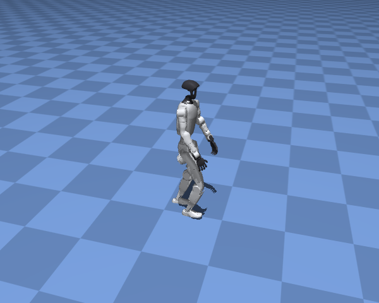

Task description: Walk

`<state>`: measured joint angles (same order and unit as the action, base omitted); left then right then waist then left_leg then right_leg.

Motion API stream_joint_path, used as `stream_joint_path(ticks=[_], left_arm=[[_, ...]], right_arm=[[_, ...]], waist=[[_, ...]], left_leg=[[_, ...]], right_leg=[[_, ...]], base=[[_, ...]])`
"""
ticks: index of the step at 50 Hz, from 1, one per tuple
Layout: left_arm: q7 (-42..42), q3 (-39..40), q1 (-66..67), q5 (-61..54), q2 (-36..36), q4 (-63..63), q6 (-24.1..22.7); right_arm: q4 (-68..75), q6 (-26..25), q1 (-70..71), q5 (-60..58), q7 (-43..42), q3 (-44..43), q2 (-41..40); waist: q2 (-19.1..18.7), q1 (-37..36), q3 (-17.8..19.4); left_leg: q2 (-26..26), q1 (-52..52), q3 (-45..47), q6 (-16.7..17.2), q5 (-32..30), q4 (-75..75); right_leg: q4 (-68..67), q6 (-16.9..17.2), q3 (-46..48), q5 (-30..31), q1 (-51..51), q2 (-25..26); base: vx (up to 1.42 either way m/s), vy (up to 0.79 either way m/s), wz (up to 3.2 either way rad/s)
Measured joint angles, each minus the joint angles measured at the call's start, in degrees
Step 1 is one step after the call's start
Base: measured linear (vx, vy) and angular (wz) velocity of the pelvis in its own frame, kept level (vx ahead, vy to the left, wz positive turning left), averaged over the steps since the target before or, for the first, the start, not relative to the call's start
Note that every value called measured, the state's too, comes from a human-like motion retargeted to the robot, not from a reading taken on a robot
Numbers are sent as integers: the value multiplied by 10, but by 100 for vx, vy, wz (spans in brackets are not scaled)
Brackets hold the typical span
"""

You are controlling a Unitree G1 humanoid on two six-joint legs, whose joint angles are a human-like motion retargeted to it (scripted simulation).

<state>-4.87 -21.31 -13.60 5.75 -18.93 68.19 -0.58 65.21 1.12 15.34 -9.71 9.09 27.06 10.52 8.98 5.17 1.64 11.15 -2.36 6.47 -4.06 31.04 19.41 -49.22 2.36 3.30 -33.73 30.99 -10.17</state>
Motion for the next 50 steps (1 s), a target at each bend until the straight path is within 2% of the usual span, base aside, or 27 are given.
stream_joint_path(ticks=[5, 10, 17, 20, 27, 32, 35, 42, 45, 48, 50], left_arm=[[-10, -1, 14, 4, 12, 7, -6], [-21, -1, 42, 16, 22, 18, -8], [-38, 9, 85, 32, 29, 42, -8], [-44, 15, 99, 38, 28, 50, -7], [-42, 24, 119, 51, 18, 45, -10], [-28, 27, 117, 60, 11, 23, -15], [-18, 26, 110, 65, 11, 7, -16], [-5, 19, 87, 74, 12, -22, -17], [-8, 17, 69, 76, 8, -27, -16], [-8, 11, 72, 78, 13, -30, -16], [-13, 10, 61, 78, 9, -28, -15]], right_arm=[[5, -1, -13, 0, 0, -4, 0], [19, 0, -32, -9, 5, -7, 1], [40, 0, -53, -25, 16, -17, 6], [44, 0, -58, -27, 19, -23, 7], [35, 2, -56, -25, 14, -33, 15], [17, 6, -40, -27, 3, -33, 24], [7, 7, -27, -29, -5, -30, 29], [-4, 6, 4, -36, -17, -16, 32], [-3, 5, 24, -38, -13, -12, 28], [-4, 6, 21, -43, -11, -2, 23], [-2, 5, 31, -44, -4, -1, 20]], waist=[[-18, -6, -8], [-20, -18, -20], [-32, -38, -37], [-43, -48, -42], [-76, -69, -49], [-95, -81, -49], [-99, -89, -48], [-88, -103, -46], [-67, -104, -40], [-69, -109, -42], [-51, -106, -37]], left_leg=[[-18, 17, -10, 7, 20, 0], [-20, 27, -21, 7, 50, 23], [-37, 49, -52, 15, 80, 67], [-53, 54, -71, 30, 74, 102], [-111, 28, -92, 94, 18, 249], [-163, -21, -80, 118, -6, 379], [-193, -54, -64, 116, -6, 436], [-231, -122, -29, 84, 36, 464], [-218, -140, -16, 68, 47, 429], [-222, -155, -16, 62, 63, 401], [-198, -156, -12, 56, 55, 356]], right_leg=[[166, 25, 8, 56, 9, 44], [226, 34, 13, 84, 17, 57], [215, 22, 24, 124, -14, 77], [220, 11, 31, 131, -41, 95], [259, -17, 46, 116, -111, 153], [287, -33, 54, 105, -153, 190], [297, -40, 55, 98, -171, 202], [307, -39, 47, 83, -197, 204], [326, -33, 39, 84, -212, 187], [318, -32, 31, 75, -216, 192], [335, -26, 23, 78, -227, 175]], base=[[30, -1, 4], [32, -6, 5], [37, -9, 7], [38, -11, 1], [33, -11, -3], [26, -10, -3], [21, -8, -6], [17, -6, -13], [15, -3, -13], [13, -1, -30], [13, 0, -24]])
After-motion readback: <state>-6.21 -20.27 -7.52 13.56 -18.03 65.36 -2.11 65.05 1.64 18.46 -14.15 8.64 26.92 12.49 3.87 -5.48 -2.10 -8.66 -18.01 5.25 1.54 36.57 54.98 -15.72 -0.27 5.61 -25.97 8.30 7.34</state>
